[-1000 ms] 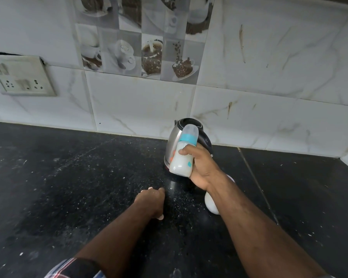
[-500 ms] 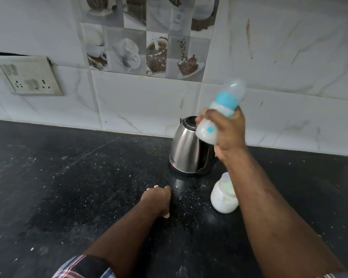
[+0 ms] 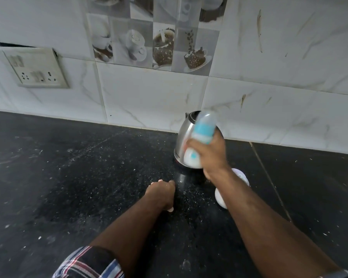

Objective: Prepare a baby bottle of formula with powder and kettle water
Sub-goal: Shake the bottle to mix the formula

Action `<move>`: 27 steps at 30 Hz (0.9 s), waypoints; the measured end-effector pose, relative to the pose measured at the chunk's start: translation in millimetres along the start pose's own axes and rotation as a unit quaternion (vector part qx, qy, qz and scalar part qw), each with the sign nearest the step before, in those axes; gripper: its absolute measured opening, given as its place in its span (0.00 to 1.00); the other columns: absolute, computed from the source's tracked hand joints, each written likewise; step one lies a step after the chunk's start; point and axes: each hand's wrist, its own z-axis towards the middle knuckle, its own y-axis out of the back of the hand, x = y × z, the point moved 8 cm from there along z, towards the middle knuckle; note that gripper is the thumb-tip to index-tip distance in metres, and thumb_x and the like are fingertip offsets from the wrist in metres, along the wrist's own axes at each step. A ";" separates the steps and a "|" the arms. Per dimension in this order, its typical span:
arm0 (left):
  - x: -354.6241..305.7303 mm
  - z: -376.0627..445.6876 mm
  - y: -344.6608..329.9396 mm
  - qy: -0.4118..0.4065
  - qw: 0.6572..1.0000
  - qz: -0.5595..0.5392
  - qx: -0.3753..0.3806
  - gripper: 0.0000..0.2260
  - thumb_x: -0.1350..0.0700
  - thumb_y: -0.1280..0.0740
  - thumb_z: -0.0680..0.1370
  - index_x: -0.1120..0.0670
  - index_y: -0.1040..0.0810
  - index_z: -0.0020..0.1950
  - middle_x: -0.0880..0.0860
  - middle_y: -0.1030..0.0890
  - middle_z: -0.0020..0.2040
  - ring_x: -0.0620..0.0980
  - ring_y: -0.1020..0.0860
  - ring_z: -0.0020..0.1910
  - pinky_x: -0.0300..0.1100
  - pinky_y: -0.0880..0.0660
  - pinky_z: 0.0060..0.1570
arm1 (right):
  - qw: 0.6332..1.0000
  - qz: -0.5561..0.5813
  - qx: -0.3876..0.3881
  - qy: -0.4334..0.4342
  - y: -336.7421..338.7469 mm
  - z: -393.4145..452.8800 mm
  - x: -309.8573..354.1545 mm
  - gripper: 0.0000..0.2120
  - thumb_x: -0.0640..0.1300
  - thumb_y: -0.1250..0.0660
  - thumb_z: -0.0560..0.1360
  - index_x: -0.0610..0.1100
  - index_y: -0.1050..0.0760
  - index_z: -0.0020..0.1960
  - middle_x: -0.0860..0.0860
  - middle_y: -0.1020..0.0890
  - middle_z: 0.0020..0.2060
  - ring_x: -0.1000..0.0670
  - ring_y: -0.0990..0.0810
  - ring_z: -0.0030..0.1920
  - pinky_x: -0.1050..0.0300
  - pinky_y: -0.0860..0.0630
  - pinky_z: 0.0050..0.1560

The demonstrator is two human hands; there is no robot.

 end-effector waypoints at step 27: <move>3.0 1.4 -3.3 0.005 1.000 -0.001 0.013 0.38 0.50 0.21 0.73 0.56 0.36 0.77 0.61 0.27 0.74 0.63 0.29 0.75 0.59 0.26 0.69 | 0.959 0.283 -0.015 -0.024 0.6 15.6 48.0 0.18 0.35 0.27 0.63 0.37 0.27 0.51 0.41 0.21 0.35 0.43 0.19 0.32 0.51 0.19 0.37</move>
